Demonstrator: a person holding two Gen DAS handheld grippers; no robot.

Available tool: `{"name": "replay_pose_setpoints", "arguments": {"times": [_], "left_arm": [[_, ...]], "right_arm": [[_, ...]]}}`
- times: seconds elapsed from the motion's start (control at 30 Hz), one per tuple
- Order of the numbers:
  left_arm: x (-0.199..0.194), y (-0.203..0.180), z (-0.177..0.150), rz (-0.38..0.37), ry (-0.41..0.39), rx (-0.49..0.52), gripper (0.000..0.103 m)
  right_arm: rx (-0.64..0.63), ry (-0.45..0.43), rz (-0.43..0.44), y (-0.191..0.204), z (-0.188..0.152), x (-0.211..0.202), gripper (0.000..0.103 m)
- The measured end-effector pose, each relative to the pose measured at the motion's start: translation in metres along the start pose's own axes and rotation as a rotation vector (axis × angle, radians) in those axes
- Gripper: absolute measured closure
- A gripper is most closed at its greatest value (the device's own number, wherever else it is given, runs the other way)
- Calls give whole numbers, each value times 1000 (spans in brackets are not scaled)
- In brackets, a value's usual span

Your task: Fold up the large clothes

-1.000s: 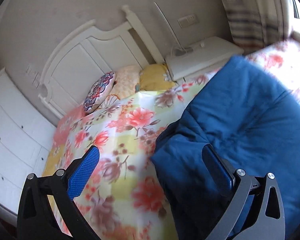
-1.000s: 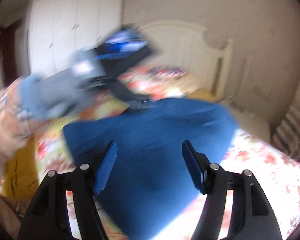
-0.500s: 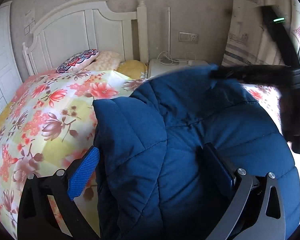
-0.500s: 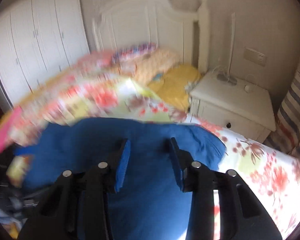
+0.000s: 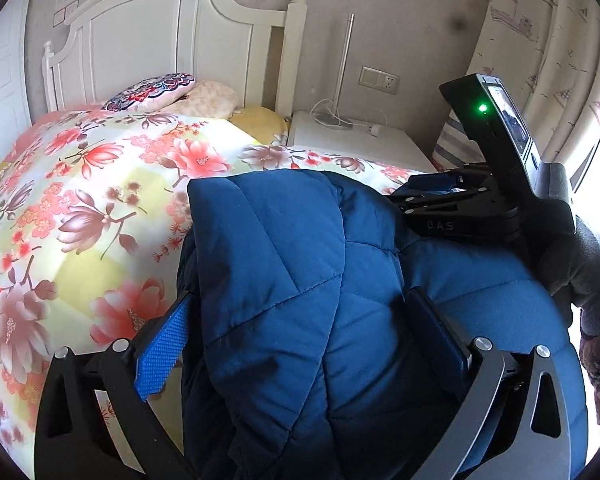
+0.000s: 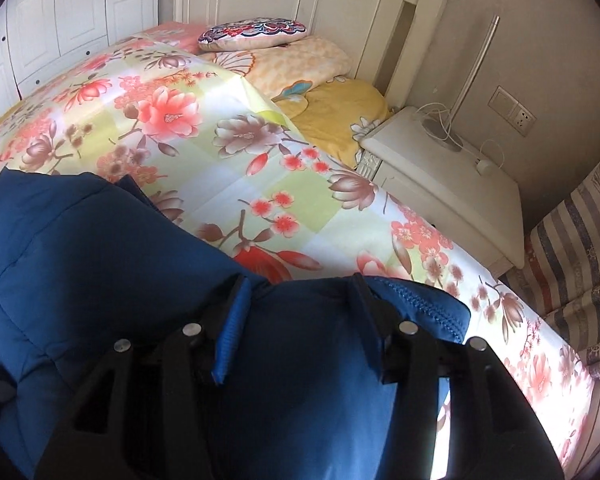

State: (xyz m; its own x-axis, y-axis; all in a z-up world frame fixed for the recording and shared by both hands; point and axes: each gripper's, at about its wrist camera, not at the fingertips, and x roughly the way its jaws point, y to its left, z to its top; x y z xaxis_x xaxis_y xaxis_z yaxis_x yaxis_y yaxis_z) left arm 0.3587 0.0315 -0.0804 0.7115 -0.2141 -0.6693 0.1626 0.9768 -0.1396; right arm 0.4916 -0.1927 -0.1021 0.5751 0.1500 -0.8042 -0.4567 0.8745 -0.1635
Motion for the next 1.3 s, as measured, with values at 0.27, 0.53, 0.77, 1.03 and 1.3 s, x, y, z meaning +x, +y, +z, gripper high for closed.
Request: {"name": "replay_pose_setpoints", "arguments": {"times": [0.27, 0.53, 0.77, 1.03, 1.3], "left_arm": [[-7, -9, -4, 45, -28, 32, 4], [-11, -10, -6, 61, -55, 43, 4], [-13, -4, -8, 58, -60, 15, 4], [-59, 13, -21, 73, -54, -19, 4], [-53, 29, -43, 92, 64, -49, 4]], "right_arm": [[-29, -10, -11, 1, 1, -10, 51], [112, -25, 304, 2, 30, -55, 29], [27, 179, 337, 41, 35, 0, 16], [-86, 139, 220, 62, 42, -32, 28], [-297, 192, 178, 144, 51, -13, 55]]}}
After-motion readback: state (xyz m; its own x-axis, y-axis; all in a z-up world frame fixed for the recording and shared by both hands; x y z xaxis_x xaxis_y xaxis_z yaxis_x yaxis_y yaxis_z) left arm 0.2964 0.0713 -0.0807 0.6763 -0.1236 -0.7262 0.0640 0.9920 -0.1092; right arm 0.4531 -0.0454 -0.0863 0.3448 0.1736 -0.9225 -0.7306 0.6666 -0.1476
